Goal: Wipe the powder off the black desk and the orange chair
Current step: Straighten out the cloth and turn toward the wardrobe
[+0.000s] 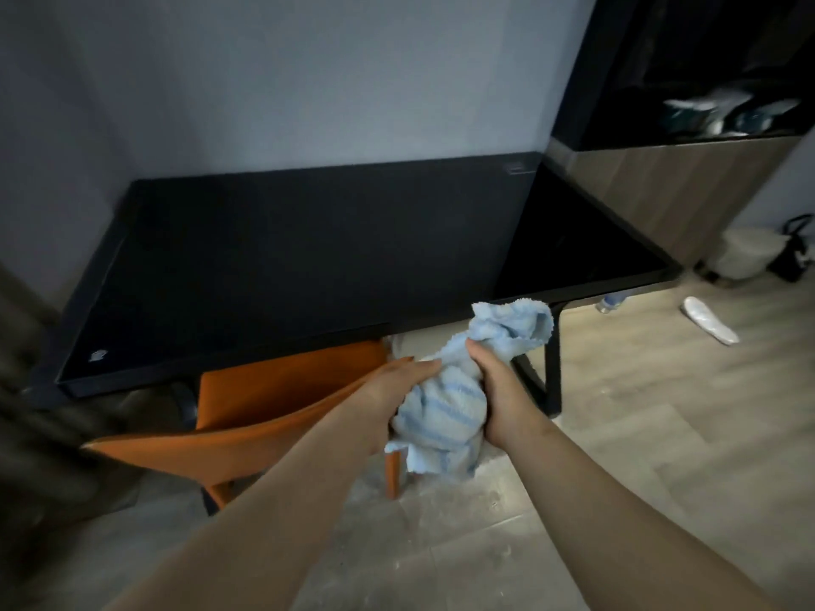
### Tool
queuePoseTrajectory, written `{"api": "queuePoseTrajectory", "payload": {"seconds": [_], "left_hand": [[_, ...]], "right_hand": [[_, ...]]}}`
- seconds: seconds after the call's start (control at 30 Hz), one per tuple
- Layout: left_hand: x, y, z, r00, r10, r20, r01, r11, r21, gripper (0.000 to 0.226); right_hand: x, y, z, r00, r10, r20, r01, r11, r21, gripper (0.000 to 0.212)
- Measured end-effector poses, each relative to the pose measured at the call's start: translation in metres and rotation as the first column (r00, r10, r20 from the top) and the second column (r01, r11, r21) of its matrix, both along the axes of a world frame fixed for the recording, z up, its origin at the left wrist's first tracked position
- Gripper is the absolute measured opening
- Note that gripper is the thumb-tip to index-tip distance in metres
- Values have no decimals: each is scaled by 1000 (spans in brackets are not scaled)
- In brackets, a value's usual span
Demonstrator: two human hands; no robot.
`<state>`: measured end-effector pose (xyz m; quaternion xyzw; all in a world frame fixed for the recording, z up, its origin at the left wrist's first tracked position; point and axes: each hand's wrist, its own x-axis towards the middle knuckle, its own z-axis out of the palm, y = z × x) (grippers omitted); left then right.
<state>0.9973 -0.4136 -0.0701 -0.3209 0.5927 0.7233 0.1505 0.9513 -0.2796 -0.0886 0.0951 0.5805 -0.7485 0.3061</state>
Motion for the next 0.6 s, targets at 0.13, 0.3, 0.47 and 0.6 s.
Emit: {"api": "queuePoseTrajectory", "payload": {"seconds": [0.13,0.3,0.47,0.6], "left_hand": [[-65,68,18,989,-124,-81,114,987,-112,37],[-125,173,49,918,-293,-267,246,949,-199,26],[-173,245,68,882,-367,-294,248,895,-372,25],[-221,281,89,858,-333,-391,152,893,-424,9]], "right_hand": [[-44,81,36,998,-40,-51,41,999,34,54],[-98,183,72,987,-17,-159,26,998,58,43],[-145,264,102,952,6,-307,68,971,228,19],[-185,317,116,939,31,-343,94,935,342,28]]}}
